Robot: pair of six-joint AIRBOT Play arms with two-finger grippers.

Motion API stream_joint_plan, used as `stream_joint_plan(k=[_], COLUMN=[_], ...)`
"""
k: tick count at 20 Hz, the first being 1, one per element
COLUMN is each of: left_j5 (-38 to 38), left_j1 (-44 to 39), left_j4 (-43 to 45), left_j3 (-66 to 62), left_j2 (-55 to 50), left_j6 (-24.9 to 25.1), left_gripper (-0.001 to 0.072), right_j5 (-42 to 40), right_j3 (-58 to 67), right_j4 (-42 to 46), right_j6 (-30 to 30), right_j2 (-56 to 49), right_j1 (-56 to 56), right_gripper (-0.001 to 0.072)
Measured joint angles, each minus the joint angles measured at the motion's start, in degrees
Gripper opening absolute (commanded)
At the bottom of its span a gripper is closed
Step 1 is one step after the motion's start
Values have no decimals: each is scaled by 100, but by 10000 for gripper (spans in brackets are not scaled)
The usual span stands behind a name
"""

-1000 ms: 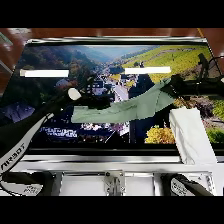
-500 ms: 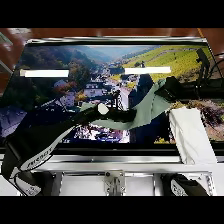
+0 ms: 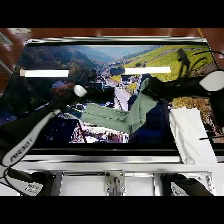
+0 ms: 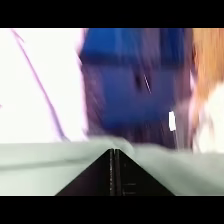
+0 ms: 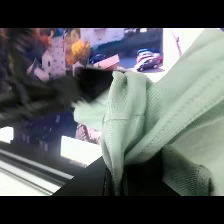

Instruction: Fold the shirts.

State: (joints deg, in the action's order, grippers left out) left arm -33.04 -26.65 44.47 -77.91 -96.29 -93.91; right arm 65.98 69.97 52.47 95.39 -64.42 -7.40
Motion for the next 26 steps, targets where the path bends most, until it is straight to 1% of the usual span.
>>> stream_joint_plan(k=[3, 6, 7, 8, 9, 11, 12, 14, 15, 17, 20, 22, 23, 26], left_j5=[-476, -1003, -1163, -1322, -1445, -1637, -1698, -1784, -1808, -1843, -1941, -2004, -2039, -2138], left_j1=[1128, 2111, 2402, 2653, 2852, 3147, 3237, 3346, 3381, 3418, 3451, 3458, 3458, 3458], left_j4=[1156, 2151, 2437, 2656, 2796, 3029, 3086, 3182, 3213, 3254, 3285, 3307, 3307, 3309], left_j3=[0, 0, 0, 0, 0, 0, 0, 0, 0, 0, 0, 0, 0, 0], left_j2=[791, 1805, 2173, 2527, 2844, 3407, 3650, 3998, 4109, 4253, 4352, 4378, 4389, 4409], left_j6=[-516, -756, -796, -813, -820, -817, -807, -776, -765, -748, -708, -649, -634, -599], left_gripper=[35, 35, 35, 36, 36, 36, 36, 36, 36, 37, 37, 36, 37, 37], right_j5=[-732, -1821, -2221, -2564, -2822, -3073, -3053, -2693, -2413, -1738, -669, -173, -17, -13], right_j3=[0, 0, 0, 0, 0, 0, 0, 0, 2, 2, -7, -133, -240, -632], right_j4=[-33, -468, -717, -1008, -1298, -1882, -2055, -2109, -1947, -1340, 17, 621, 728, 872], right_j6=[22, 26, 28, 42, 37, -114, -236, -442, -487, -468, -151, 39, 50, 4], right_j2=[-671, -1510, -1827, -2149, -2428, -2881, -3012, -3119, -3106, -2968, -2680, -2592, -2575, -2599], right_j1=[-881, -1786, -2072, -2330, -2531, -2765, -2787, -2651, -2487, -2046, -1189, -741, -612, -365], right_gripper=[57, 63, 212, 580, 681, 680, 680, 680, 680, 680, 680, 681, 681, 681])
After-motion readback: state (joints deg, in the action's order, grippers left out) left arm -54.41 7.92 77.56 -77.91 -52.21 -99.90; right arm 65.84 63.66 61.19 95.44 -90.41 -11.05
